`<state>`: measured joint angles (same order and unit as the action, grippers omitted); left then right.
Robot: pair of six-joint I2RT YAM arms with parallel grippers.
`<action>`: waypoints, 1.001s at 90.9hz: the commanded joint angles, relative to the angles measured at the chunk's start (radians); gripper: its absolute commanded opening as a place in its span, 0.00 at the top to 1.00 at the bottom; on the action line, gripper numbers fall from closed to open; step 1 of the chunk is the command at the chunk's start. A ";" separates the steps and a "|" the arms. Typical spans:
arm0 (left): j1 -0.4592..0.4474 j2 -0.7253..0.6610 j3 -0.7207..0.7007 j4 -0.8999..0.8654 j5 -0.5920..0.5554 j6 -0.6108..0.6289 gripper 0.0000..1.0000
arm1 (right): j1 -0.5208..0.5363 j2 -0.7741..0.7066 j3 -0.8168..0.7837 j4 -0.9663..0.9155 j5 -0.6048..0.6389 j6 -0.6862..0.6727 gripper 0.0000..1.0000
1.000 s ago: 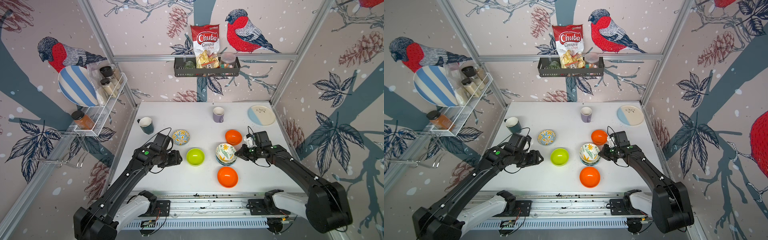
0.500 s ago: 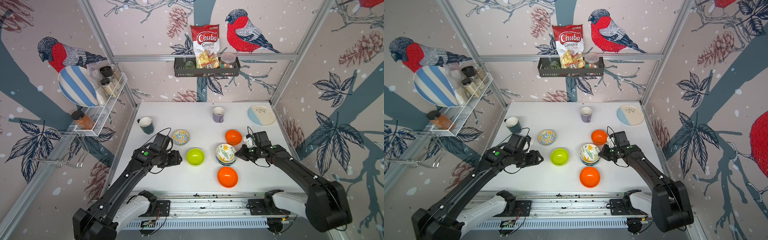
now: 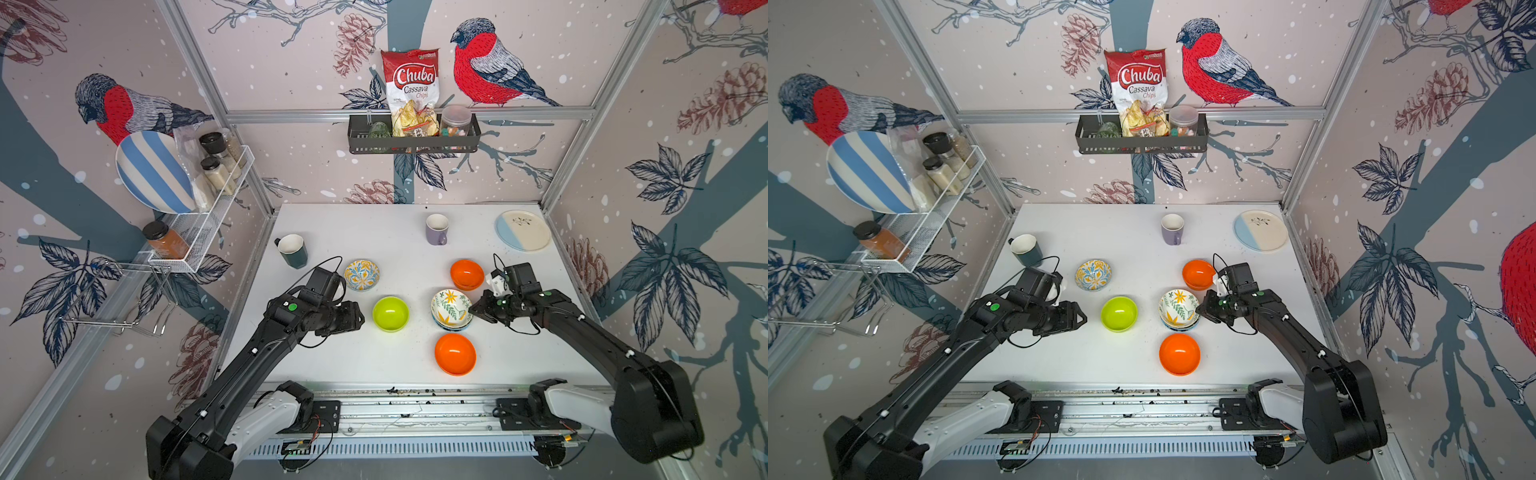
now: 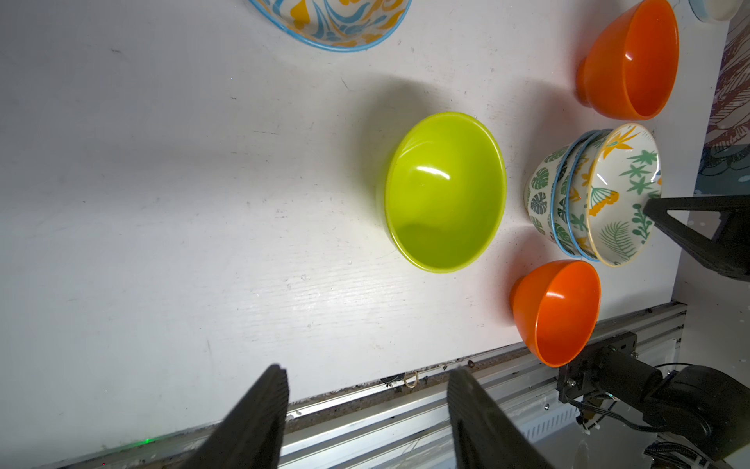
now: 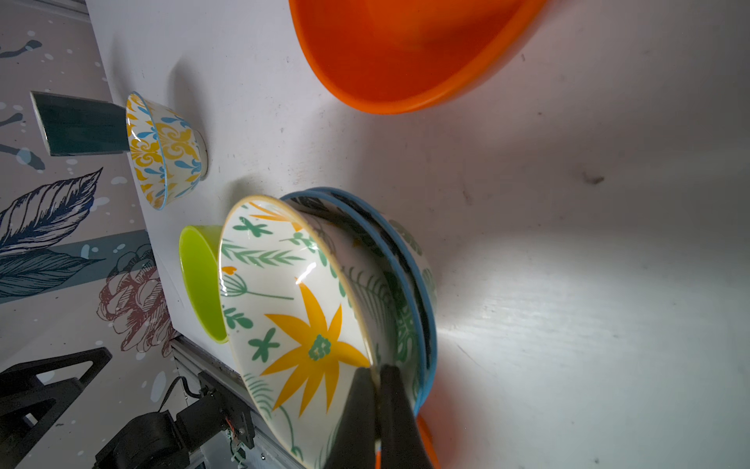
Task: Stack the bowls
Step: Place the bowl on the bowl.
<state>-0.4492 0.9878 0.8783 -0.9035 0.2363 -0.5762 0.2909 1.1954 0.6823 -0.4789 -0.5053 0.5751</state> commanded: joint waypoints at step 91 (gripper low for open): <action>0.000 -0.005 -0.003 0.002 0.016 0.007 0.35 | 0.002 -0.003 -0.008 0.012 0.005 -0.005 1.00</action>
<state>-0.4492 0.9859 0.8761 -0.9016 0.2413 -0.5766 0.2916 1.1912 0.6743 -0.4870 -0.4896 0.5755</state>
